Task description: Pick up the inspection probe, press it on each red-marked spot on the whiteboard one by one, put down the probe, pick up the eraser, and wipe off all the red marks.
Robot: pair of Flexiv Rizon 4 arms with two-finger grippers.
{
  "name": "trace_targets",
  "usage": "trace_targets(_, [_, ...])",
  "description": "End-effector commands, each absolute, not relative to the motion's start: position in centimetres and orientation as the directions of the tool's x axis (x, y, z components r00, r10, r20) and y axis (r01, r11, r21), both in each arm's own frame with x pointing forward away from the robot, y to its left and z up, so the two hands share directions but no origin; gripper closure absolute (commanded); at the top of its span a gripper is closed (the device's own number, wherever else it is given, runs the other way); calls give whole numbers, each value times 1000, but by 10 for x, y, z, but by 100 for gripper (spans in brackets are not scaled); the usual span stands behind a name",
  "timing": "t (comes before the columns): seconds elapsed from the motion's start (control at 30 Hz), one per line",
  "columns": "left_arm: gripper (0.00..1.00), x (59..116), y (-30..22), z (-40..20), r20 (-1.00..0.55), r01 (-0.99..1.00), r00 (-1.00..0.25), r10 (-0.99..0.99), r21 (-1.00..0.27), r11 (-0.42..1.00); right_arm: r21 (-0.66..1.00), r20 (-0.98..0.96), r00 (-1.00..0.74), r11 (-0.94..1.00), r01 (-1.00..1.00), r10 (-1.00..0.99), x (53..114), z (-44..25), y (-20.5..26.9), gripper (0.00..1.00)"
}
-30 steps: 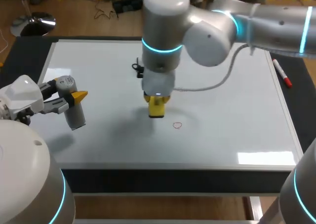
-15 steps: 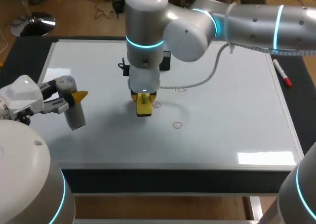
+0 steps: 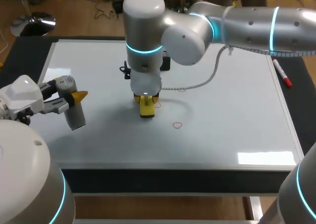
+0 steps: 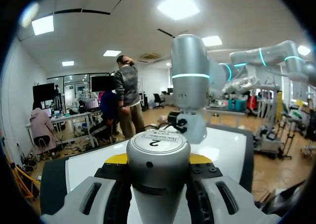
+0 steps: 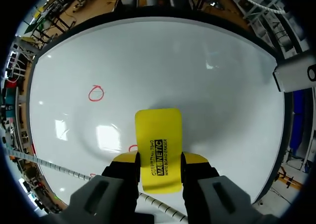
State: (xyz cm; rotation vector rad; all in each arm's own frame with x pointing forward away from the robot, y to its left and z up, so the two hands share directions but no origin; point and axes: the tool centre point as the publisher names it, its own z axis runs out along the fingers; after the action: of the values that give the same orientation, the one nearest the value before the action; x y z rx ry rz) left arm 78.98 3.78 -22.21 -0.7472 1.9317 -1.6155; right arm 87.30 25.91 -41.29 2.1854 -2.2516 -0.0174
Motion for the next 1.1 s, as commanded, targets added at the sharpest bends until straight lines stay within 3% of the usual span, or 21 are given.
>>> trace_targets(0.03, [100, 791, 36, -222, -37, -87, -716, -697, -986, 141, 8, 7, -38, 38, -999, -999, 875, -416, 256, 100])
trace_targets(1.1, [100, 791, 36, -222, -37, -87, -716, -697, -986, 141, -1, 47, -162, 162, -987, -986, 890, -420, 186, 100])
